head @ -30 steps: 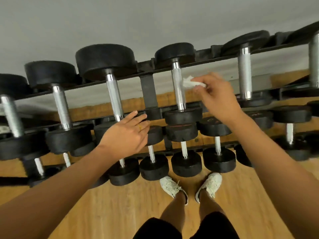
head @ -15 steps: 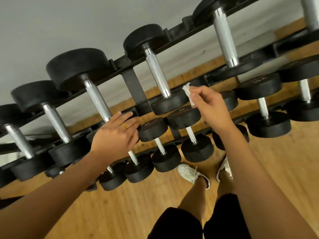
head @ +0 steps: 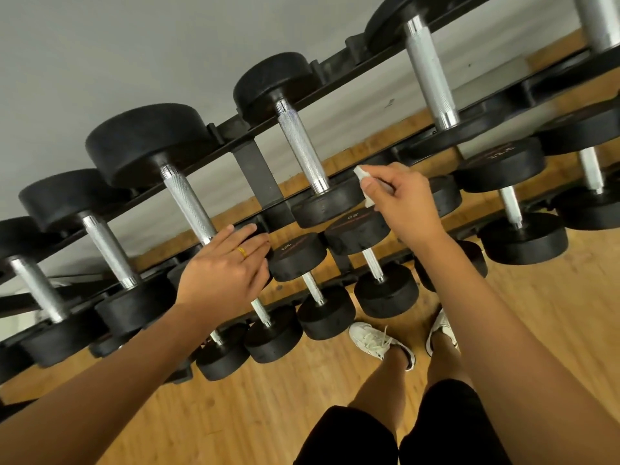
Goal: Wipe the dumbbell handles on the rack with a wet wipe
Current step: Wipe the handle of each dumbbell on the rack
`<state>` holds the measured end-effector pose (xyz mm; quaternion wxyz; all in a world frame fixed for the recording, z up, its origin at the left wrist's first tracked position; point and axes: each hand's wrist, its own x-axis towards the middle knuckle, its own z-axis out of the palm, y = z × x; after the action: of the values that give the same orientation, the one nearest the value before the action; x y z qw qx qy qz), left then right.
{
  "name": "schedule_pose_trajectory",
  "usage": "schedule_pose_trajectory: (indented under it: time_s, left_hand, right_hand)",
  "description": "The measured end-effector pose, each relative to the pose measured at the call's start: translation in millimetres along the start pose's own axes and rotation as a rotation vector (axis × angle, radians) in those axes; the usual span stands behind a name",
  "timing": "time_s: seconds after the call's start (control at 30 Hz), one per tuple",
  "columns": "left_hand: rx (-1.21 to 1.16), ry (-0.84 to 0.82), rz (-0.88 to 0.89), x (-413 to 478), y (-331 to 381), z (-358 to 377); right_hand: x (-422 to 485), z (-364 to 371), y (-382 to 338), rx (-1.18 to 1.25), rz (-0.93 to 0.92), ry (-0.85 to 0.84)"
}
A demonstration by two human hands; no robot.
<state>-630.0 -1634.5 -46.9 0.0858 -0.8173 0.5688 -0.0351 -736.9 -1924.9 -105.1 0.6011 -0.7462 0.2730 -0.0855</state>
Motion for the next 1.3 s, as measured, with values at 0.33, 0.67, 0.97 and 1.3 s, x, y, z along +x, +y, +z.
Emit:
schedule_pose_trajectory:
  time_s: [0.33, 0.67, 0.97, 1.3]
  left_hand:
    - [-0.006, 0.019, 0.000, 0, 0, 2]
    - [-0.004, 0.056, 0.006, -1, -1, 4]
    - [-0.009, 0.046, 0.003, 0, 0, 4]
    - [0.021, 0.005, -0.006, 0, 0, 4]
  right_hand:
    - [-14, 15, 7, 0.250, 0.143, 0.202]
    - [-7, 12, -2, 0.156, 0.184, 0.152]
    - [1, 16, -13, 0.092, 0.187, 0.229]
    - [-6, 26, -33, -0.104, 0.049, 0.303]
